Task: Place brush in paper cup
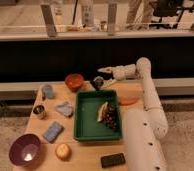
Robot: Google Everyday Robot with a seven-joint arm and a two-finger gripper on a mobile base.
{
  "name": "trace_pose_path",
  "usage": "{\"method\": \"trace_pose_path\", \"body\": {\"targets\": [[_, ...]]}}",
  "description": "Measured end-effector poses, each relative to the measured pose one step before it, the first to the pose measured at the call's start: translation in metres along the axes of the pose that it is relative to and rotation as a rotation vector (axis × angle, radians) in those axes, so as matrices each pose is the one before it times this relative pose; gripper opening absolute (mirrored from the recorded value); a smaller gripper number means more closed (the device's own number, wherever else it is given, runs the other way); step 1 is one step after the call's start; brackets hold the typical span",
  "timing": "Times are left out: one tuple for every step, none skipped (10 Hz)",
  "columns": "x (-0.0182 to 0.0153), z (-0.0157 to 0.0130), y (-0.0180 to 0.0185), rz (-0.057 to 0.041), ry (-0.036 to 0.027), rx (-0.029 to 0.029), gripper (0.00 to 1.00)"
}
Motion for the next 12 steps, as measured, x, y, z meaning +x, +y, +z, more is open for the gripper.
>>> {"method": "trace_pose_path", "body": {"targets": [[-0.00001, -0.00253, -0.00155, -0.01315, 0.01099, 0.01, 0.8], [-0.00028, -0.00168, 0.00028, -0.0061, 0.01185, 0.0035, 0.8], [0.00001, -0.00239, 0.00013, 0.00005, 0.01961, -0.00593, 0.8], [-0.00096, -0.00015, -0.00007, -0.00166, 0.0157, -0.00927, 0.8], [-0.00072, 0.00016, -0.00046, -0.00196, 0.00891, -0.00871, 0.8], [-0.00072, 0.00039, -0.00018, -0.00088, 0.00653, -0.00882, 0.8], [-0.00031, -0.0009, 0.00013, -0.00018, 0.00412, -0.00455, 0.8], [0.00041, -0.00041, 0.00072, 0.00107, -0.00006, -0.00076, 0.8], [-0.00019, -0.00024, -0.00018, -0.00032, 0.00005, 0.00029, 0.8], [0.00033, -0.00045, 0.00026, 0.00054, 0.00036, 0.00041, 0.8], [-0.00018, 0.00012, -0.00024, -0.00043, -0.00004, 0.00005, 0.8], [-0.00009, 0.00021, -0.00007, -0.00012, -0.00016, -0.00019, 0.8]]}}
